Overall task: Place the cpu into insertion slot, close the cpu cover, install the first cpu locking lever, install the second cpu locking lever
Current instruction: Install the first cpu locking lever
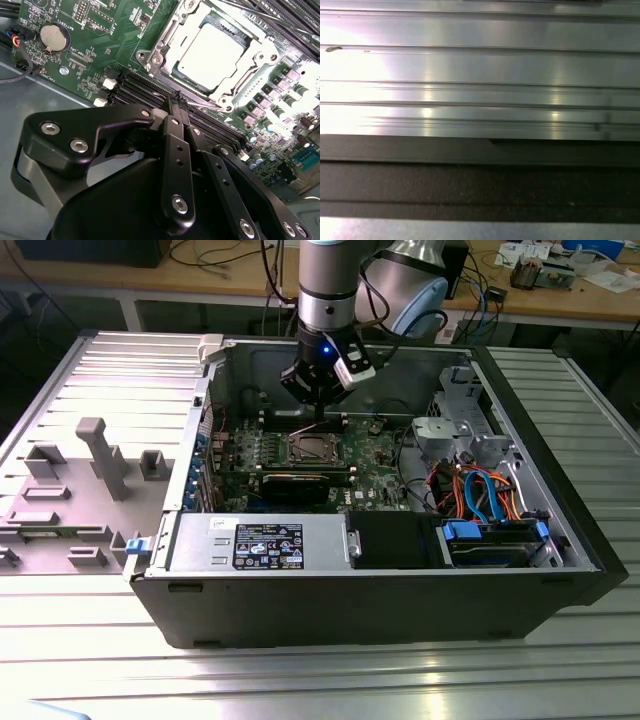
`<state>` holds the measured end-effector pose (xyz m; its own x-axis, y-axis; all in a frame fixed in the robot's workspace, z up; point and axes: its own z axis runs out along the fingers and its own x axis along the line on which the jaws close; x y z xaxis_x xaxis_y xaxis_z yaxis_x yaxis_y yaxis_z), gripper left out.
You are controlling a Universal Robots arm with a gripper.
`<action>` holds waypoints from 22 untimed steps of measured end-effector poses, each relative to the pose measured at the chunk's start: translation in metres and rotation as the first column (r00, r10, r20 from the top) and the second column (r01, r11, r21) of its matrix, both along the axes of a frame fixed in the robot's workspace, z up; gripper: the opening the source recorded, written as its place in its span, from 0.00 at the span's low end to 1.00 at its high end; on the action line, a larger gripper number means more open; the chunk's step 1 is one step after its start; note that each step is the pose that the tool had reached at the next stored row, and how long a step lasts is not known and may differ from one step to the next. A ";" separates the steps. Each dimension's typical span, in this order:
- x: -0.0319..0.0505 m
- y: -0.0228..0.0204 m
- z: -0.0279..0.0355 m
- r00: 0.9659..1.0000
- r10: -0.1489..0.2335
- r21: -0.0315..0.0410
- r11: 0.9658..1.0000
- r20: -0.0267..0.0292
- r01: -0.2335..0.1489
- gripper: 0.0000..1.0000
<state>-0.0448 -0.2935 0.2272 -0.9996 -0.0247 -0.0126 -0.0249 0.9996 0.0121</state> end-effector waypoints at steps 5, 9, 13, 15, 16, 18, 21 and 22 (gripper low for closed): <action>0.0001 0.0000 0.0000 1.000 0.000 0.000 1.000 0.000 0.000 0.11; 0.0001 0.0000 0.0000 1.000 0.000 0.000 1.000 0.000 0.000 0.11; 0.0015 0.0000 -0.0003 1.000 0.000 0.000 1.000 0.000 0.000 0.11; 0.0016 0.0000 -0.0016 1.000 0.000 0.000 1.000 0.000 0.000 0.11; 0.0016 0.0000 -0.0022 1.000 0.000 0.000 1.000 0.000 0.000 0.11; 0.0020 0.0000 -0.0033 1.000 0.000 0.000 1.000 0.000 0.000 0.11; 0.0029 0.0000 -0.0048 1.000 0.000 0.000 1.000 0.000 0.000 0.11; 0.0033 0.0000 -0.0052 1.000 0.000 0.000 1.000 0.000 0.000 0.11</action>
